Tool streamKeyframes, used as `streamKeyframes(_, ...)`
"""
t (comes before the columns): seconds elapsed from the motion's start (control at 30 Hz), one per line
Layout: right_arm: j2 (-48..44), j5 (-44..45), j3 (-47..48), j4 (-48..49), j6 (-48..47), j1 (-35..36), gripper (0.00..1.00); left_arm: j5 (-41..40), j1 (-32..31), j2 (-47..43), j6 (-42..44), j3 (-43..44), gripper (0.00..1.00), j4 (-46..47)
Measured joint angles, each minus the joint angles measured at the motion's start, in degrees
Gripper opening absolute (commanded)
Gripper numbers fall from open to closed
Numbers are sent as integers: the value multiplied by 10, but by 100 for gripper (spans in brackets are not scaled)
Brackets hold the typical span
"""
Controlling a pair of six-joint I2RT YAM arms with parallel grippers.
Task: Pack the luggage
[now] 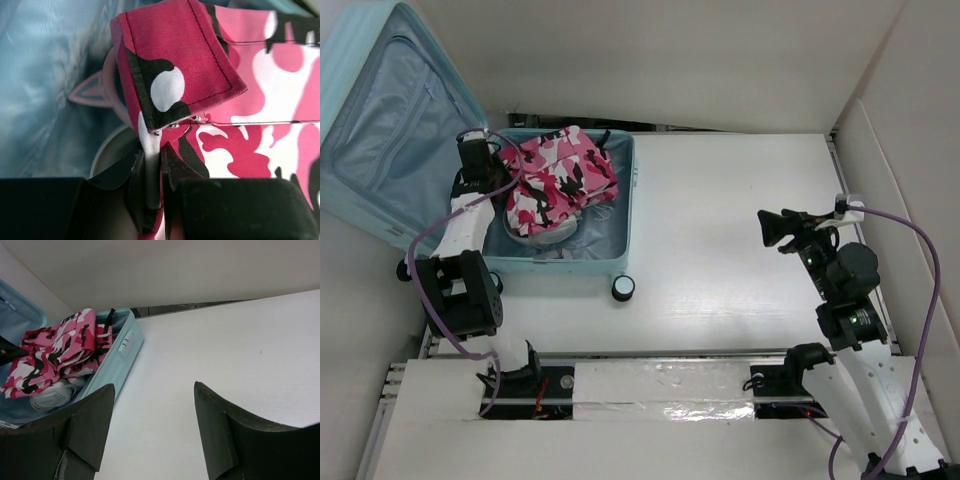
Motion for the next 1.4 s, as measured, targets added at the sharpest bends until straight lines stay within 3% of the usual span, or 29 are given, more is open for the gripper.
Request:
streamKeyframes(0.1, 2, 0, 0, 0, 0, 6, 71, -39, -10, 0, -7, -14, 37, -2)
streamKeyframes(0.13, 3, 0, 0, 0, 0, 7, 71, -55, -12, 0, -10, -17, 55, -5)
streamKeyframes(0.2, 9, 0, 0, 1, -1, 12, 71, -84, -11, -6, -20, -26, 60, -12)
streamKeyframes(0.3, 23, -1, 0, 0, -2, 17, 65, -122, -9, -48, -38, -56, 59, -31)
streamKeyframes(0.37, 34, -5, 0, 1, -5, 18, 51, -154, -8, -100, -50, -74, 57, -52)
streamKeyframes(0.4, 41, -7, 0, 2, -6, 18, 40, -172, -8, -130, -56, -77, 57, -66)
streamKeyframes(0.43, 48, -11, 0, 3, -7, 18, 12, -196, -8, -161, -61, -78, 55, -76)
streamKeyframes(0.5, 62, -24, 0, 9, -8, 18, 0, -251, -9, -222, -70, -77, 53, -86)
streamKeyframes(0.63, 92, -64, 0, 15, -10, 18, 0, -376, 3, -300, -92, -65, 44, -133)
streamKeyframes(0.8, 103, -100, 0, 14, -12, 18, 3, -502, 50, -327, -102, -62, 52, -200)
streamKeyframes(1.1, 112, -160, 0, 28, -13, 18, 6, -577, 97, -239, -114, 28, 53, -298)
streamKeyframes(1.23, 118, -175, 0, 29, -13, 19, 6, -600, 97, -209, -104, 73, 29, -303)
streamKeyframes(1.4, 126, -182, 0, 31, -14, 21, 6, -600, 97, -185, -100, 97, 17, -301)
